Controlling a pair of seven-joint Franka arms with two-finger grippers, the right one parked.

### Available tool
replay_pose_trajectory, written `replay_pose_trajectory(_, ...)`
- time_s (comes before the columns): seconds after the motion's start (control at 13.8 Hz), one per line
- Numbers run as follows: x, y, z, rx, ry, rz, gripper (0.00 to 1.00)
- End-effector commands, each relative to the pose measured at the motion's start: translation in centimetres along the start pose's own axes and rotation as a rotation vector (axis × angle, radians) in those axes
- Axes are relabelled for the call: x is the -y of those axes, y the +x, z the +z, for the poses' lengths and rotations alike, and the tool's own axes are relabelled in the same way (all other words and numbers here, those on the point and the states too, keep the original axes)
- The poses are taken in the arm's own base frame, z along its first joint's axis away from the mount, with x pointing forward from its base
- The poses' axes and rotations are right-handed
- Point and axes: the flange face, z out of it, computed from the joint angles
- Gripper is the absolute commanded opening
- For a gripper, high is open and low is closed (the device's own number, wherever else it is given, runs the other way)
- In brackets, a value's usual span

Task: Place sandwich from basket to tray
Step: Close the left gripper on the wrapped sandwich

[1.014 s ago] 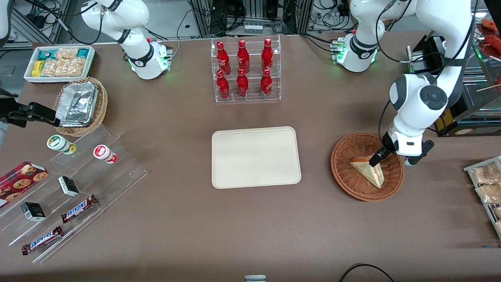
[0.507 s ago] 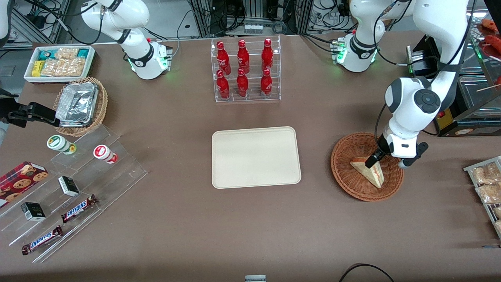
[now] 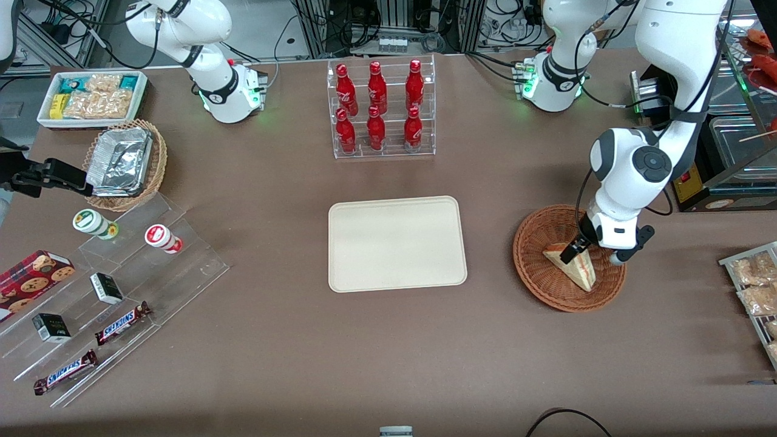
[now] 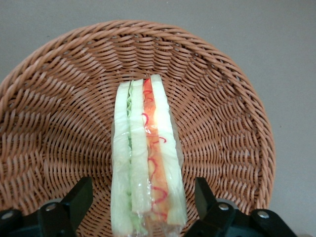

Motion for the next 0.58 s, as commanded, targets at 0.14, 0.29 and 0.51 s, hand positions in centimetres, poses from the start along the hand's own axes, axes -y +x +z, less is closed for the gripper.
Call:
replay_pose_trajectory(0.14, -0.3, -0.1, 0.9, -0.012, -0.017, -0.014, 0.0)
replay_pose_trajectory(0.29, -0.4, 0.2, 0.4, -0.018, -0.021, -0.01, 0.0)
replay_pose_trajectory(0.51, -1.5, 0.7, -3.8, -0.03, -0.012, 0.02, 0.0)
